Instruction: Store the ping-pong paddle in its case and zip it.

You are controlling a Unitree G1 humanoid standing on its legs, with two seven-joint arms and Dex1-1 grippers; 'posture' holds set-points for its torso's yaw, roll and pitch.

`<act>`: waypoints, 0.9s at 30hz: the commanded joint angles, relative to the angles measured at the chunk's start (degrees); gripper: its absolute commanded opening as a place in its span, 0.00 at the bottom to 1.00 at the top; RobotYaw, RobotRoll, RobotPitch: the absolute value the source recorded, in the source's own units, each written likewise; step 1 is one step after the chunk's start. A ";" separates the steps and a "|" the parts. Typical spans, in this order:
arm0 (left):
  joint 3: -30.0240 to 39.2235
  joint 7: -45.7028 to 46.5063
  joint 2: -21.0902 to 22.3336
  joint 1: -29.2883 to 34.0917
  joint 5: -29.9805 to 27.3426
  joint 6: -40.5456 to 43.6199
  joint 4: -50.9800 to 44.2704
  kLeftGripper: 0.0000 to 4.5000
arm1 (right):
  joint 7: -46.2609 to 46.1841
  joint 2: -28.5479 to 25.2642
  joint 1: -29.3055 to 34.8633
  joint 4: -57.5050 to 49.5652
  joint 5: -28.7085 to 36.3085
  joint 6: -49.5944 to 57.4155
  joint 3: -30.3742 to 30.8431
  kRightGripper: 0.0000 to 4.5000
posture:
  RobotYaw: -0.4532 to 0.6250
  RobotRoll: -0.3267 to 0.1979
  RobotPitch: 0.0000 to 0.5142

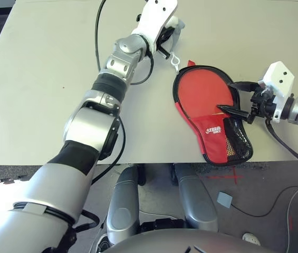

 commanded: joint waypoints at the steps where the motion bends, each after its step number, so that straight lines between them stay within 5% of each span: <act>1: 1.42 3.02 -1.79 -2.25 0.83 -3.75 1.49 0.06 | 0.63 0.41 4.95 1.59 -2.11 3.61 4.72 1.00 | 0.32 0.62 0.75; 19: 1.25 -6.67 -15.27 -2.49 0.60 -3.00 2.19 0.06 | -0.67 1.26 6.25 -0.08 -1.77 4.77 4.80 1.00 | 0.30 0.62 0.76; 20: 1.17 -7.80 -15.68 -2.22 0.59 -2.62 2.03 0.22 | -0.73 1.28 6.34 -0.18 -1.74 4.82 4.75 1.00 | 0.30 0.62 0.76; 27: 2.53 -11.16 -16.39 -1.72 -0.72 -1.49 0.39 0.81 | -1.32 1.72 7.18 -0.90 -1.69 5.08 4.66 1.00 | 0.30 0.62 0.76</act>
